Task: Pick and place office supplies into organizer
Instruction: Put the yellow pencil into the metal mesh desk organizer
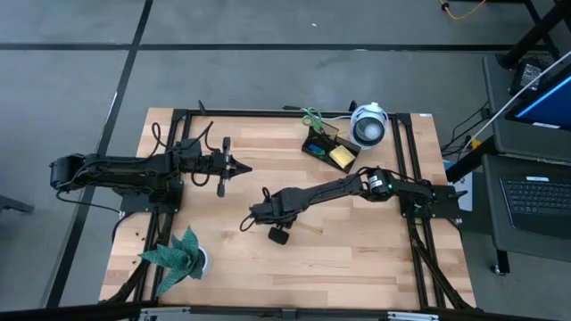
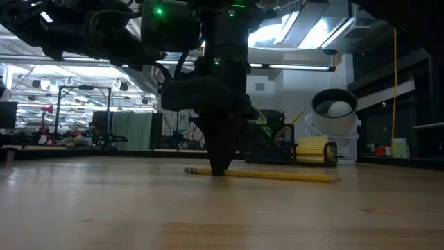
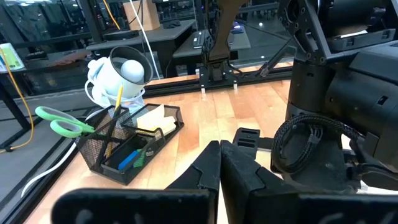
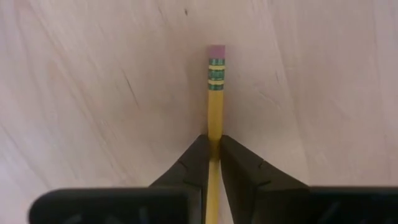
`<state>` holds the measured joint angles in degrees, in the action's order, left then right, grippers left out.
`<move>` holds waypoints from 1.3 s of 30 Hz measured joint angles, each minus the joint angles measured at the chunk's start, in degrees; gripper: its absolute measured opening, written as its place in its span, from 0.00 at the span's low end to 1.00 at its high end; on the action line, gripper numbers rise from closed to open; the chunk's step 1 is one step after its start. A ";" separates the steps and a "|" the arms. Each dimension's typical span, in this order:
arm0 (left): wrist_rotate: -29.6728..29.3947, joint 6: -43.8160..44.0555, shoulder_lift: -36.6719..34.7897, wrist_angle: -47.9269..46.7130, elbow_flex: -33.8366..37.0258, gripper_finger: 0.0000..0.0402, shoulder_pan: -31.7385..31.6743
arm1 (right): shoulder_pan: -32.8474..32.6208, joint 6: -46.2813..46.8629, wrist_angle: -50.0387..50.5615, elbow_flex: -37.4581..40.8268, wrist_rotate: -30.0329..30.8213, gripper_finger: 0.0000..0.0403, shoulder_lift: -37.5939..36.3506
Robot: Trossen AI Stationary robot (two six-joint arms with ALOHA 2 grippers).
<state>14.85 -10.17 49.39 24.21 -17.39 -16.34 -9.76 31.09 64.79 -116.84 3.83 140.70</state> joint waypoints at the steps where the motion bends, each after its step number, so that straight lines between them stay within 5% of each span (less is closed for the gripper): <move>1: 0.00 0.00 0.00 0.00 0.00 0.01 0.02 | -0.07 -0.02 -0.02 0.00 0.31 0.10 0.00; 23: 0.00 0.00 0.00 0.98 0.00 0.02 0.00 | -2.17 1.19 -0.85 0.17 7.57 0.07 -4.44; 39: 0.00 0.60 0.00 1.12 0.01 0.01 0.00 | -3.97 4.68 10.33 -0.02 24.74 0.07 -15.29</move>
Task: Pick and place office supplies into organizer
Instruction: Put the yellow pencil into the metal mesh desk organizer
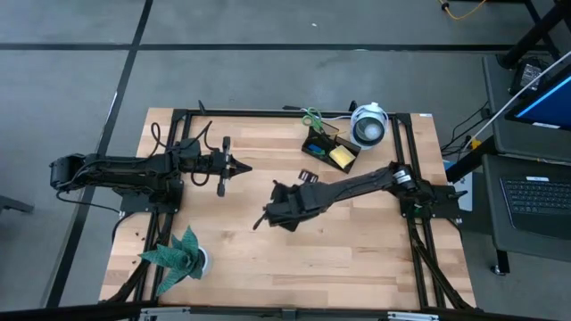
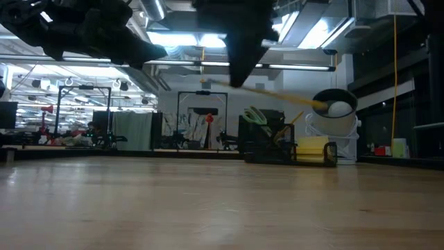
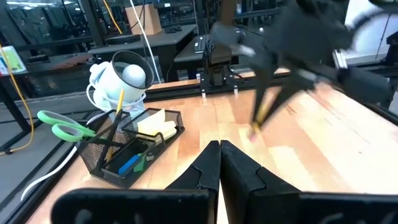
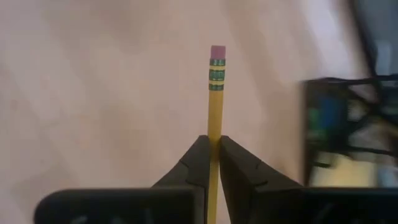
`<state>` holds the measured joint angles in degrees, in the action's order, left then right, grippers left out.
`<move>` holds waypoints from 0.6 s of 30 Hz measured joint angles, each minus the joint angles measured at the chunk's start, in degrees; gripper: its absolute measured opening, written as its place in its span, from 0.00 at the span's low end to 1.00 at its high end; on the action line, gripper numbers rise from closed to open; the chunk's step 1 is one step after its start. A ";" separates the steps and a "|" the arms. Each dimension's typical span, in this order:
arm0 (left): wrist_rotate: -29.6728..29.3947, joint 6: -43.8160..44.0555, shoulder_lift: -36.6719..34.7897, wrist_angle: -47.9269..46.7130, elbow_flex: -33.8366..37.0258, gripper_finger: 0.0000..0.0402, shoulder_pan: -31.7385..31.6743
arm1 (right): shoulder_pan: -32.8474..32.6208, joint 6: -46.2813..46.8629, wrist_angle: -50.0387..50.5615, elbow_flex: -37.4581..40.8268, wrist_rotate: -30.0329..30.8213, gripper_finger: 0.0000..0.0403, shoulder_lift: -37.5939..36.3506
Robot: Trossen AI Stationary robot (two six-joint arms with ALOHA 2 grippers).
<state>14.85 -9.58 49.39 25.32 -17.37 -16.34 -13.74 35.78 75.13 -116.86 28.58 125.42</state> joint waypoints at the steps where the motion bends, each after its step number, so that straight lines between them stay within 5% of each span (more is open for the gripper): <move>1: 0.00 0.39 0.00 0.02 0.01 0.01 0.00 | 0.02 0.10 1.06 0.00 0.57 0.07 -0.85; 18: 0.00 1.54 0.00 -0.28 0.01 0.02 0.00 | 3.35 -9.63 2.74 -0.09 8.60 0.08 -15.88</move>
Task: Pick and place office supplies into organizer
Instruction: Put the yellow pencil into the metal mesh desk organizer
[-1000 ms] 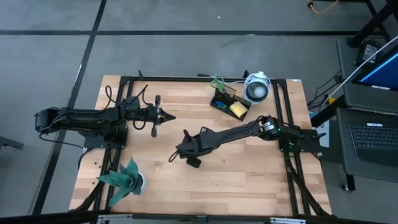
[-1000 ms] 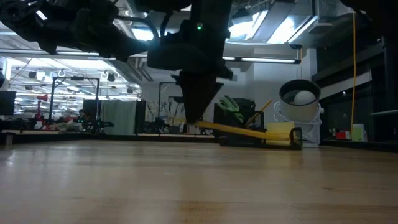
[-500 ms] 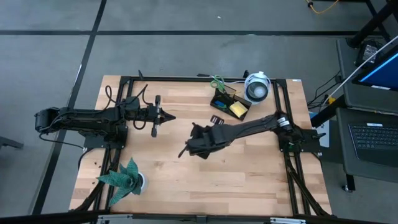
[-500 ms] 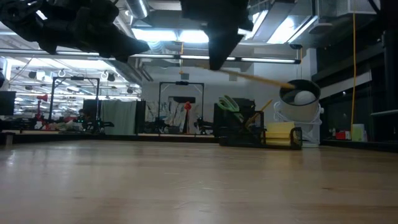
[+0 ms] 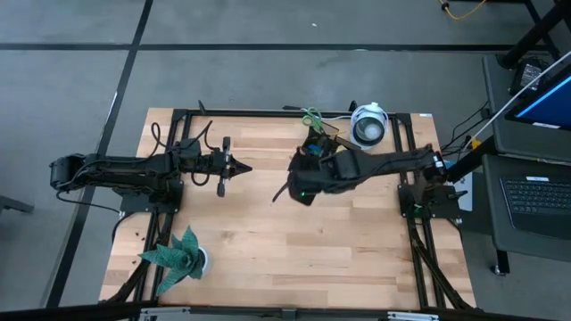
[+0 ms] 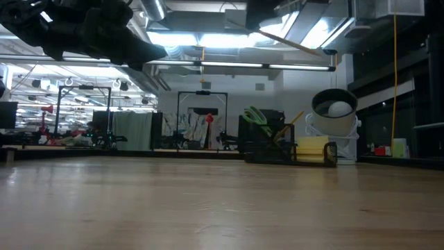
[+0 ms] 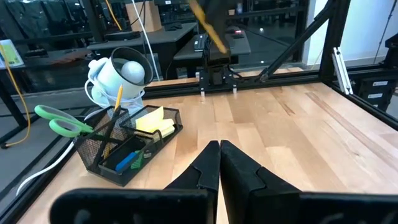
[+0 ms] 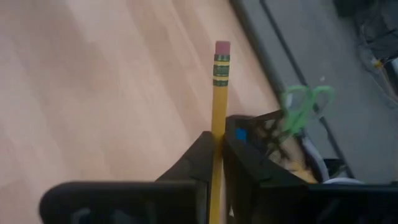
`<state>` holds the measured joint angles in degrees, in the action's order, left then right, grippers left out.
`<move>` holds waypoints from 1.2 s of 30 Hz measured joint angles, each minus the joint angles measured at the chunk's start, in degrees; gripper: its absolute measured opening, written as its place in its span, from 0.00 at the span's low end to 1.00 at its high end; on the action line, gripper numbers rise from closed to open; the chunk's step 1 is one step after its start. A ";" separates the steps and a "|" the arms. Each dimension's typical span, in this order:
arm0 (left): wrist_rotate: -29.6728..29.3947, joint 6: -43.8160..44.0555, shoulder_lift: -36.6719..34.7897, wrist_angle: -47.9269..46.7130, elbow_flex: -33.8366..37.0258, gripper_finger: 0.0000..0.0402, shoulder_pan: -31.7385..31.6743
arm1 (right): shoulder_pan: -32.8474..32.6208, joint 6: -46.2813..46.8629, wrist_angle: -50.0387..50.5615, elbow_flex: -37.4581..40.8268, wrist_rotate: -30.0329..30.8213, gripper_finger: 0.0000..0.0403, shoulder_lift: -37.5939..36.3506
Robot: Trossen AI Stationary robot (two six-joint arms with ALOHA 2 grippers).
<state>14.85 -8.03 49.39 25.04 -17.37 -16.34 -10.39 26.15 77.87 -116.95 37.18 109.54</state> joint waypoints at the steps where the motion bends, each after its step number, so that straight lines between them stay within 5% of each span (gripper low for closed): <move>1: 0.00 0.00 0.00 0.00 0.00 0.02 0.00 | 0.56 -1.13 -0.11 0.00 0.54 0.08 -0.48; 9: 0.00 -0.04 0.00 -0.34 0.00 0.02 0.00 | 4.35 -4.20 -0.66 1.23 4.99 0.08 -3.49; 15: 0.00 -0.04 0.00 -1.70 0.00 0.01 0.00 | 7.16 -4.29 -9.38 14.83 4.76 0.08 -9.32; 27: 0.01 0.37 0.00 -2.58 0.00 0.01 0.11 | 13.84 -18.11 -56.64 50.50 0.25 0.08 -30.57; 36: 0.00 0.41 0.00 -2.58 0.00 0.01 0.11 | 19.47 -31.34 -96.69 72.35 0.19 0.08 -35.07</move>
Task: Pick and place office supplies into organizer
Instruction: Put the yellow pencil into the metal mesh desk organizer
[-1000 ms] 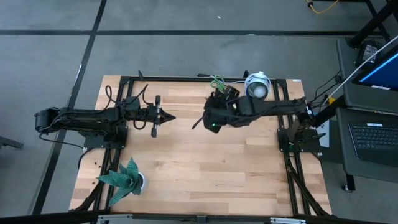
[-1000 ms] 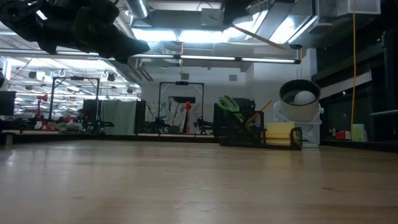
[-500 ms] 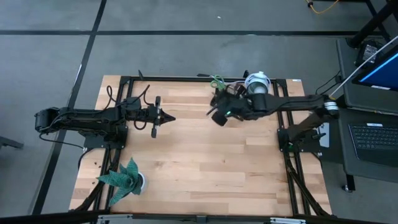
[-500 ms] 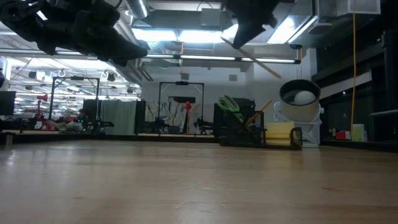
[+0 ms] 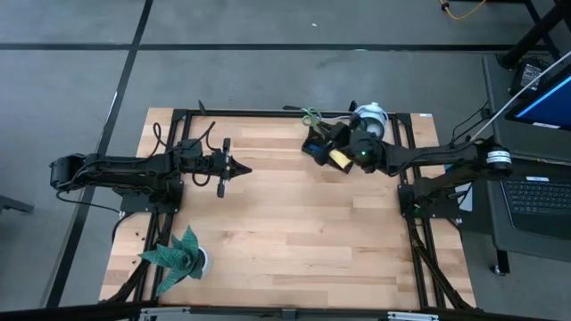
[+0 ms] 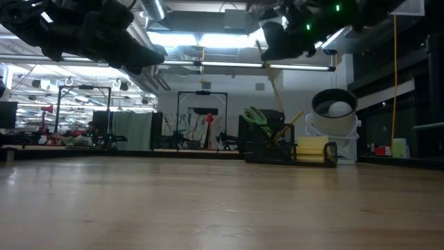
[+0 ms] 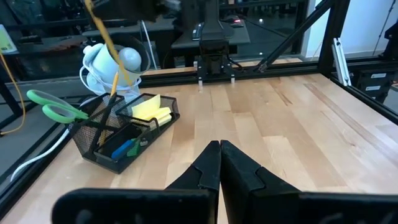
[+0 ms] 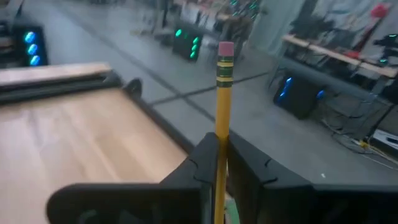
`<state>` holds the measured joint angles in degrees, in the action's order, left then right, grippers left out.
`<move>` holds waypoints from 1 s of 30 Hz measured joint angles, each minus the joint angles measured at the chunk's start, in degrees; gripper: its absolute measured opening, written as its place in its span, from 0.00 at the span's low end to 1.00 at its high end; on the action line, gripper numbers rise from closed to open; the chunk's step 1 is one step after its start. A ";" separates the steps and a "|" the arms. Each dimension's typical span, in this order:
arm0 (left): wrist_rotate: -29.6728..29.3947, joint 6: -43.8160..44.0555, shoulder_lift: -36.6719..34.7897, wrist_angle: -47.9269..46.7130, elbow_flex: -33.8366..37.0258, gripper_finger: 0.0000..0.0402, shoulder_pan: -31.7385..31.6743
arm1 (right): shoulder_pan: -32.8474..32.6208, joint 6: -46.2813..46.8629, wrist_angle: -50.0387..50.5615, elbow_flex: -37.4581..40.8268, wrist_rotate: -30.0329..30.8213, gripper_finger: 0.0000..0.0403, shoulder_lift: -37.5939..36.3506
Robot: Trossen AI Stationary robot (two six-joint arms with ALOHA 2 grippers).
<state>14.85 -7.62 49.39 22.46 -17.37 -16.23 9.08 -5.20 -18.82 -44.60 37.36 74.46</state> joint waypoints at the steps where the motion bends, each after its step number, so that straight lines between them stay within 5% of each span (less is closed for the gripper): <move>1: -0.01 0.00 0.00 0.00 0.00 0.01 0.00 | 0.76 -0.23 -3.47 1.86 0.02 0.08 0.01; 13: -0.02 -0.08 0.00 -0.02 0.00 0.02 0.00 | 6.90 -1.30 -32.53 16.71 0.07 0.08 0.15; 30: -0.04 -0.10 0.00 -0.02 0.00 0.01 0.00 | 9.20 2.12 -49.87 17.88 -0.02 0.08 17.01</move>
<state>14.81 -7.73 49.39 22.44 -17.37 -16.23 18.28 -3.07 -68.69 -26.72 37.34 91.47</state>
